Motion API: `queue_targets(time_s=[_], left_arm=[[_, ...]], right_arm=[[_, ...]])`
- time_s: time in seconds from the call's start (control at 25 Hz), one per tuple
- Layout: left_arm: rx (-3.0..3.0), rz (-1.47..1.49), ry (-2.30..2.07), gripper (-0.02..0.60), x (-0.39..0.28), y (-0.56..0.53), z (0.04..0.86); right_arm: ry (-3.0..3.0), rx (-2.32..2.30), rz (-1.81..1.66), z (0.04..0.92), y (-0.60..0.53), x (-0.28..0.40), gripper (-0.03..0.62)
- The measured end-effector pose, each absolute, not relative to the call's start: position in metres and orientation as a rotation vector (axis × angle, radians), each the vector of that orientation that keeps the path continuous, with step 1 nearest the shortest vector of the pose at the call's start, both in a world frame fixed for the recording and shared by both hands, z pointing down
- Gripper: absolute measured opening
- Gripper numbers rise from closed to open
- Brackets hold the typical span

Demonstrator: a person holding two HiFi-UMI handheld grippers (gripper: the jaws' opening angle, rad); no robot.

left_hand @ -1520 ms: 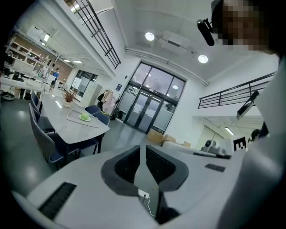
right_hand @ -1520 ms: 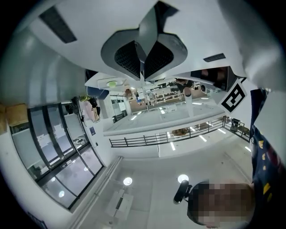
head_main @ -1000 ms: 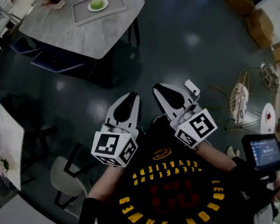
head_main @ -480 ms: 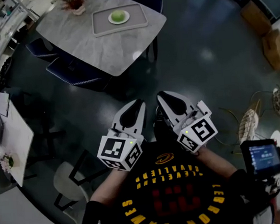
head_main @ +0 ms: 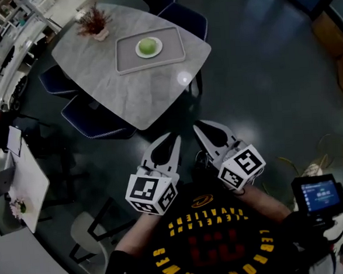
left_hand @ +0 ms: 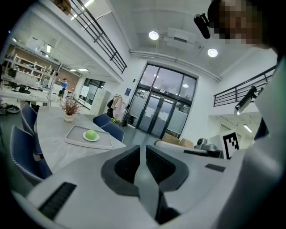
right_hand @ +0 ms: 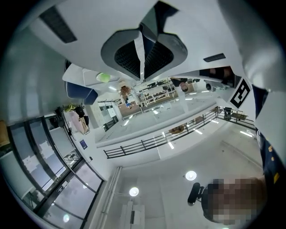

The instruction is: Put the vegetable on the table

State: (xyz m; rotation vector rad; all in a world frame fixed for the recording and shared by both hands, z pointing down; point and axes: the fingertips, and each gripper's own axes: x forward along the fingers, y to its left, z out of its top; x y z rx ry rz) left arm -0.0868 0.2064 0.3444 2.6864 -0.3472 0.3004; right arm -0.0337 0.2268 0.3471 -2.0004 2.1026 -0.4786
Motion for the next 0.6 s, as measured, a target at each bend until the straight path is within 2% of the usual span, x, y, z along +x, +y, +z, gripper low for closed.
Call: queue_targets(time_s=[0.32,0.6], left_arm=[[2.683,0.275,-0.417,0.046,-0.007,0.193,0.336],[2.645,0.29,-0.488,0.046,0.016,0.165,0.349]], right_arm=[[2.152,-1.943,-0.476,0.34,0.213,0.047,0.033],[2.172,-1.905,-0.56,0.36,0.188,0.073,0.032]])
